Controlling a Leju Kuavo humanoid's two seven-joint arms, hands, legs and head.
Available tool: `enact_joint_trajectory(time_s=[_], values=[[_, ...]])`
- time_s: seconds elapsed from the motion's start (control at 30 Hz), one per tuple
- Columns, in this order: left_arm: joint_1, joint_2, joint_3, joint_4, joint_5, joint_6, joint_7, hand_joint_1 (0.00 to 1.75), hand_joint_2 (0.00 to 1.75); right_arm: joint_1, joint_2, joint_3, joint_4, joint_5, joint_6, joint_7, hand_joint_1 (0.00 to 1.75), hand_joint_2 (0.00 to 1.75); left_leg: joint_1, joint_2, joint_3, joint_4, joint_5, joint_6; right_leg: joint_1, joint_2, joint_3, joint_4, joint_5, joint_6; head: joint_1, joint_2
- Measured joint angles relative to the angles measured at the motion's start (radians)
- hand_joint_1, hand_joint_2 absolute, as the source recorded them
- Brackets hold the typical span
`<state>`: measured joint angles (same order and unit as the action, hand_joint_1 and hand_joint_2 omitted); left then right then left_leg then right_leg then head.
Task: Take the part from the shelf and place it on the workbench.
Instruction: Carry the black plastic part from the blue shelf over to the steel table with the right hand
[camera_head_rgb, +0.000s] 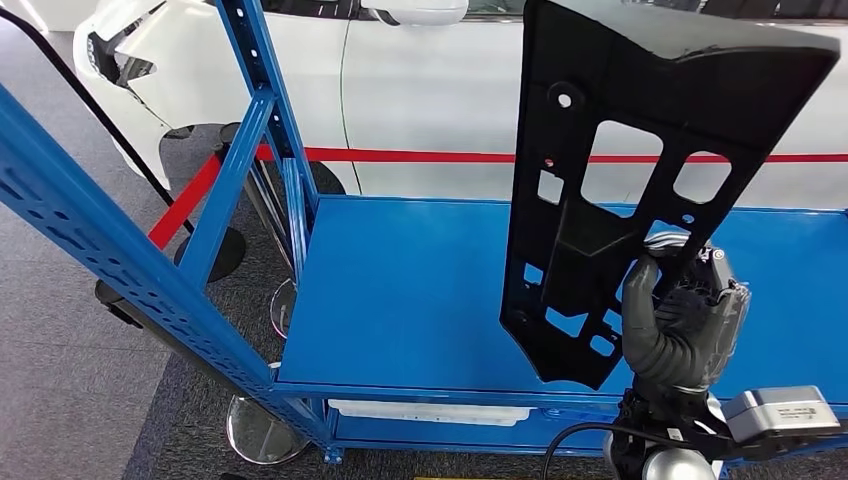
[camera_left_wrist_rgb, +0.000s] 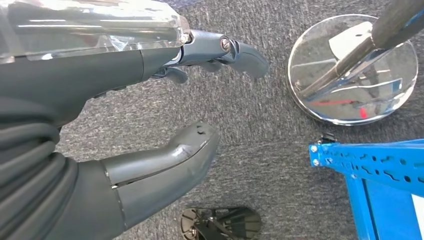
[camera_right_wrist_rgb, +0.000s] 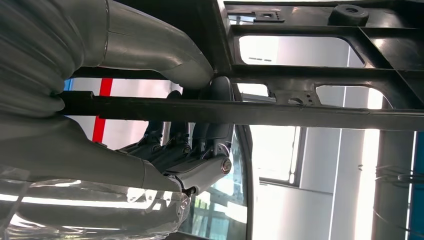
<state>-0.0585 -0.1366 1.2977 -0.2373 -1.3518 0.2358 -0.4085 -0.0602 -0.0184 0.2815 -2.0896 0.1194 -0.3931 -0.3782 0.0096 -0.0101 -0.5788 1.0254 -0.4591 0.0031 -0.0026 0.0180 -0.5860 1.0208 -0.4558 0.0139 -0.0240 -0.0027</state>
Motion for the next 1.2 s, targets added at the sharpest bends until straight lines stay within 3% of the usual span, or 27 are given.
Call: enact_joint_trajectory(time_s=[0.3, 0.53, 0.83, 1.07, 1.2], values=[[-0.005, 0.000, 0.015, 0.000, 0.021, -0.053, 0.011, 0.00, 1.75, 0.019, -0.001, 0.000, -0.005, 0.009, 0.002, -0.012, 1.75, 1.75, 0.000, 0.000, 0.000, 0.000, 0.000, 0.000, 0.000, 0.000, 0.000, 0.000, 0.000, 0.000, 0.000, 0.000], [-0.006, 0.000, 0.020, 0.000, 0.019, -0.033, 0.028, 0.00, 1.75, 0.033, -0.001, -0.002, -0.006, 0.016, 0.018, -0.020, 1.75, 1.75, 0.000, 0.000, 0.000, 0.000, 0.000, 0.000, 0.000, 0.000, 0.000, 0.000, 0.000, 0.000, 0.000, 0.000], [-0.007, 0.000, 0.033, 0.000, 0.033, -0.077, 0.058, 0.00, 1.75, 0.078, -0.001, -0.010, -0.074, -0.059, 0.022, -0.121, 1.75, 1.75, -0.001, 0.000, -0.001, 0.000, -0.001, 0.000, -0.001, 0.000, 0.000, 0.000, 0.000, 0.000, 0.000, 0.000], [-0.006, 0.001, 0.034, 0.000, 0.014, -0.087, 0.089, 0.00, 1.75, 0.103, 0.000, -0.029, -0.113, -0.069, 0.042, -0.130, 1.75, 1.75, -0.008, 0.000, -0.001, 0.002, -0.002, 0.004, -0.008, 0.000, 0.000, -0.001, 0.002, 0.004, 0.000, 0.000], [-0.006, 0.002, 0.034, 0.000, 0.006, -0.083, 0.095, 0.00, 1.75, 0.112, 0.005, -0.039, -0.115, -0.067, 0.048, -0.122, 1.75, 1.75, -0.009, 0.000, 0.000, -0.001, 0.001, 0.014, -0.010, 0.000, 0.002, -0.006, 0.005, 0.013, 0.000, 0.000]])
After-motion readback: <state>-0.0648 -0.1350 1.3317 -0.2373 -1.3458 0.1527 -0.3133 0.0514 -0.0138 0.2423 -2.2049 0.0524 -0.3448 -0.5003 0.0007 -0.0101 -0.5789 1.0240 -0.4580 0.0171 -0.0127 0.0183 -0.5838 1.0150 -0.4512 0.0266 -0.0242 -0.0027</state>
